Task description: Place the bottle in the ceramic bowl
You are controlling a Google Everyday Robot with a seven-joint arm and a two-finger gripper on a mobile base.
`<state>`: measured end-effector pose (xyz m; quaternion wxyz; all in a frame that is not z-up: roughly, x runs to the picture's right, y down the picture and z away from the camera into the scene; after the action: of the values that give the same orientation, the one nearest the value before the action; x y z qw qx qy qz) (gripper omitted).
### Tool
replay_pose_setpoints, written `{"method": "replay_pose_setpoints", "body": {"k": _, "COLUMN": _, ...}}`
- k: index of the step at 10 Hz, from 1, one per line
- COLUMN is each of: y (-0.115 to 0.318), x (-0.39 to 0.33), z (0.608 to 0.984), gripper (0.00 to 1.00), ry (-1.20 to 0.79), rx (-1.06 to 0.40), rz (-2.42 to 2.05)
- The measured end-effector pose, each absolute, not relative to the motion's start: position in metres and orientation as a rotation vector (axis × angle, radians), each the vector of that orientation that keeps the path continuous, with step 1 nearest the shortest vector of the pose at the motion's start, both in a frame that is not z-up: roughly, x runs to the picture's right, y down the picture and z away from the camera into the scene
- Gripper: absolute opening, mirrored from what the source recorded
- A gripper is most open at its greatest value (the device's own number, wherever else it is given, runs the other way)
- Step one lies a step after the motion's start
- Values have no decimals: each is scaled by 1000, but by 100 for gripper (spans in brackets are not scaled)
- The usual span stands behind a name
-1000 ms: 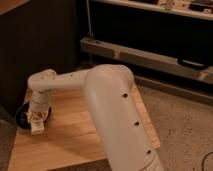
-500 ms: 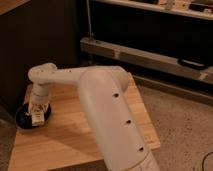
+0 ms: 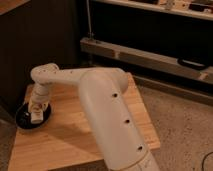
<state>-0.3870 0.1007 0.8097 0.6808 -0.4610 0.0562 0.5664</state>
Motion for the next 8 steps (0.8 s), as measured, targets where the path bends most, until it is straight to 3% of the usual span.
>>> {"method": "replay_pose_setpoints", "body": {"k": 5, "y": 98, "x": -374, "z": 813, "gripper": 77, "ry": 88, "rx": -1055, "rz": 1312}}
{"method": "replay_pose_setpoints", "body": {"k": 8, "y": 97, "x": -373, "z": 809, "gripper": 80, "ry": 65, "rx": -1062, "rz": 1312}}
